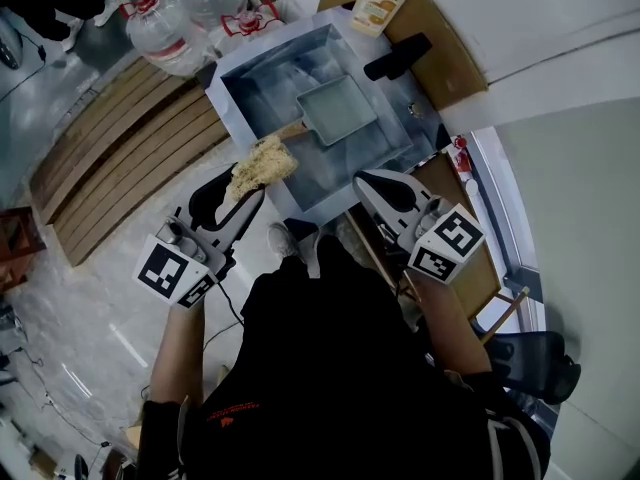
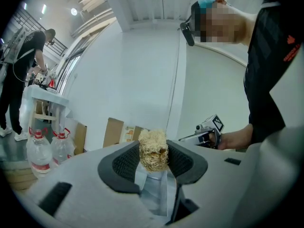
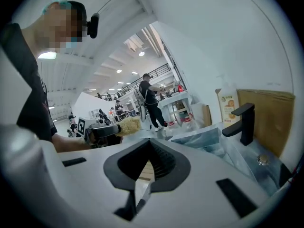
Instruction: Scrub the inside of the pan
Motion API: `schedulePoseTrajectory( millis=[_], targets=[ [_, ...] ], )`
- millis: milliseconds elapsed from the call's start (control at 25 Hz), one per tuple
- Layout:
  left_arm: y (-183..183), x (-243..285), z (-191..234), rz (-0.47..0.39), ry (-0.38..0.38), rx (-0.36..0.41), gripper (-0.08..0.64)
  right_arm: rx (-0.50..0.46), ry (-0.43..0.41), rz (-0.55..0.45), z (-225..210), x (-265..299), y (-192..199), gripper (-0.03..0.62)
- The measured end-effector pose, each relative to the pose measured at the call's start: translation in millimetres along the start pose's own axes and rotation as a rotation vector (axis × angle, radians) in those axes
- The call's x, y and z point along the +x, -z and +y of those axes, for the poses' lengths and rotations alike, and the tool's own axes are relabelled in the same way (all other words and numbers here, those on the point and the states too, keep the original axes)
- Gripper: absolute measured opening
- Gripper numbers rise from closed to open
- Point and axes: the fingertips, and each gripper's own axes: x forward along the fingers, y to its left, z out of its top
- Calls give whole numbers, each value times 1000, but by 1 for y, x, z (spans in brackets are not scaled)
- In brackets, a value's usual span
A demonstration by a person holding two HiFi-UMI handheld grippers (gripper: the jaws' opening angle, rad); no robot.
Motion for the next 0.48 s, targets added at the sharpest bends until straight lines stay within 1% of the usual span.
schedulePoseTrajectory(
  millis=[200, 480],
  targets=[
    [-1, 36, 10, 46, -16, 24, 175, 18, -42, -11, -35, 2, -9, 5],
    [-5, 90, 25, 88, -46, 49, 175, 25, -92, -5, -87, 8, -26, 5]
  ],
)
